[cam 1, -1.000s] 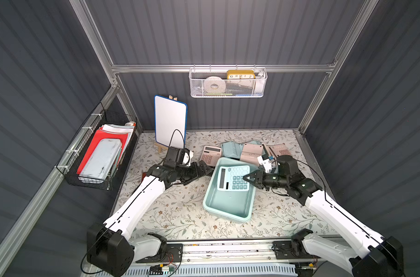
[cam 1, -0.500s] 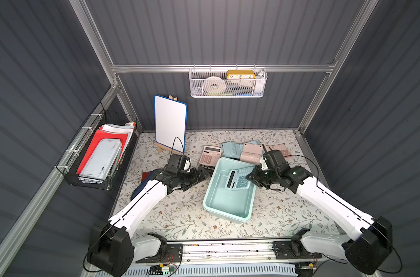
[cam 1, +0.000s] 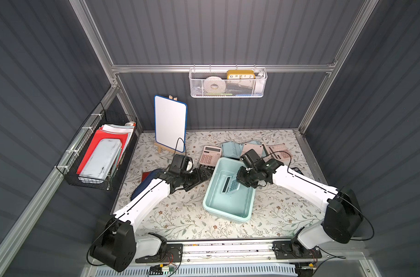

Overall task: Put the calculator in the storage box
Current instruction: Place the calculator in the storage box.

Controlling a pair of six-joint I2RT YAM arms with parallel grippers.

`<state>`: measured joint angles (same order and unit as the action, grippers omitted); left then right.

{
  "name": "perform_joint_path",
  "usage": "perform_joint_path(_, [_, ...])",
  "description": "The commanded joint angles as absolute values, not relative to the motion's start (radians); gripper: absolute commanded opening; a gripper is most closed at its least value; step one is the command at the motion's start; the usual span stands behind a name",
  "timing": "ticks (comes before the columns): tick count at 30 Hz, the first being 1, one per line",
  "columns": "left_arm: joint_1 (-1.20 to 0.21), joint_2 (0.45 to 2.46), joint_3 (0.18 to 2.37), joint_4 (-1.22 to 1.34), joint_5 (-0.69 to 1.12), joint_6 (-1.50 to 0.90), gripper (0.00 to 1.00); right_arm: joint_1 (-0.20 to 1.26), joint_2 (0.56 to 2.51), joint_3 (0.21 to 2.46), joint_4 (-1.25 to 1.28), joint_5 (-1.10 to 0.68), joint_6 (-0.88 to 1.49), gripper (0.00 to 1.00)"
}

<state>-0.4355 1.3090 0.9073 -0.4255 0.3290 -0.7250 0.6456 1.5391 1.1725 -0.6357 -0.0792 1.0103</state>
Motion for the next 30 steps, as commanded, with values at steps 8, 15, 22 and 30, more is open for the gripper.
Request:
perform_joint_path(8, [-0.46, 1.331, 0.897, -0.408, 0.338, -0.736, 0.99, 0.649, 1.585, 1.175, -0.589, -0.044, 1.011, 0.01])
perform_joint_path(15, [-0.462, 1.296, 0.881, -0.405, 0.322, -0.752, 0.99, 0.649, 1.57, 1.184, -0.613, -0.014, 0.987, 0.21])
perform_joint_path(22, [-0.462, 1.227, 0.849, -0.438, 0.258, -0.81, 0.99, 0.647, 1.549, 1.193, -0.615, 0.007, 0.952, 0.28])
perform_joint_path(30, [-0.461, 1.167, 0.832, -0.5, 0.181, -0.865, 0.99, 0.645, 1.494, 1.193, -0.628, -0.007, 0.909, 0.4])
